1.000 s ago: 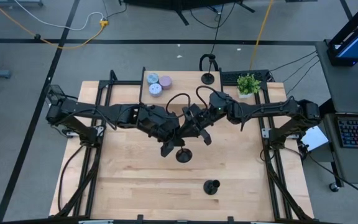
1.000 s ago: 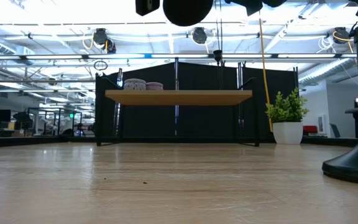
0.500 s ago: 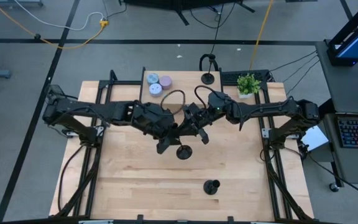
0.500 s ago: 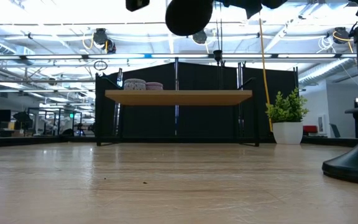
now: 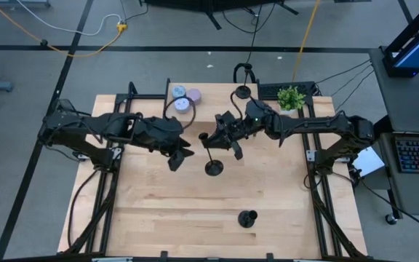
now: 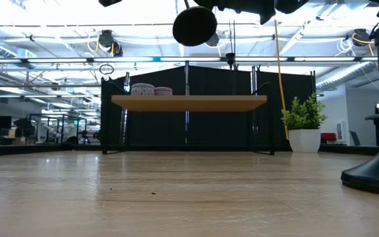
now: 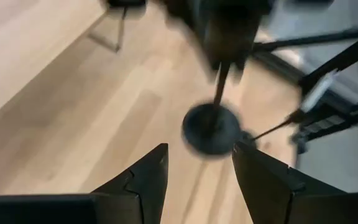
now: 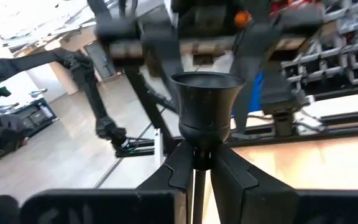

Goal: Pick & Place candle stick holders
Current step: Put the left black candle holder on the shelf

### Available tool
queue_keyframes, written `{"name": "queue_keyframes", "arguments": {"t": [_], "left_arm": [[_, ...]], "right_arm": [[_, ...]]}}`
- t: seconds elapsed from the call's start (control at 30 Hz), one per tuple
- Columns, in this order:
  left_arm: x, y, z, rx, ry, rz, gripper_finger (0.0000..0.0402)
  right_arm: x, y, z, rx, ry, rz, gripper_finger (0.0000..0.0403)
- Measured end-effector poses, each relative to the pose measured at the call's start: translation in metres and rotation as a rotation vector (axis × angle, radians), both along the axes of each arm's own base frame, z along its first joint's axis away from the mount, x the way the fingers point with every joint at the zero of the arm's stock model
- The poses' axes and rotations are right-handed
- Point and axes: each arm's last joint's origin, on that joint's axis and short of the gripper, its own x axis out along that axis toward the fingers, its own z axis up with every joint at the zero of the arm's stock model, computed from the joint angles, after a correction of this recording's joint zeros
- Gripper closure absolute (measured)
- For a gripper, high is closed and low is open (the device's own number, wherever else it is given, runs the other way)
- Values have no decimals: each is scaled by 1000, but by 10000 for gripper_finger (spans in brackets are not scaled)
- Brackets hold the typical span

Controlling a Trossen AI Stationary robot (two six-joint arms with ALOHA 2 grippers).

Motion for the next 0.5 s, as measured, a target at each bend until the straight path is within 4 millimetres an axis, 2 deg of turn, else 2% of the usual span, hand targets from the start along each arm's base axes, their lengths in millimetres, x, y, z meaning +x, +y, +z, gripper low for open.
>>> {"name": "queue_keyframes", "arguments": {"t": [0.23,0.5], "left_arm": [[-7,-5,-7,43,73,42,218],[-9,-10,-26,57,137,90,218]], "right_arm": [[-16,-30,14,-38,-46,-101,375],[-63,-57,38,-168,4,-328,376]]}}
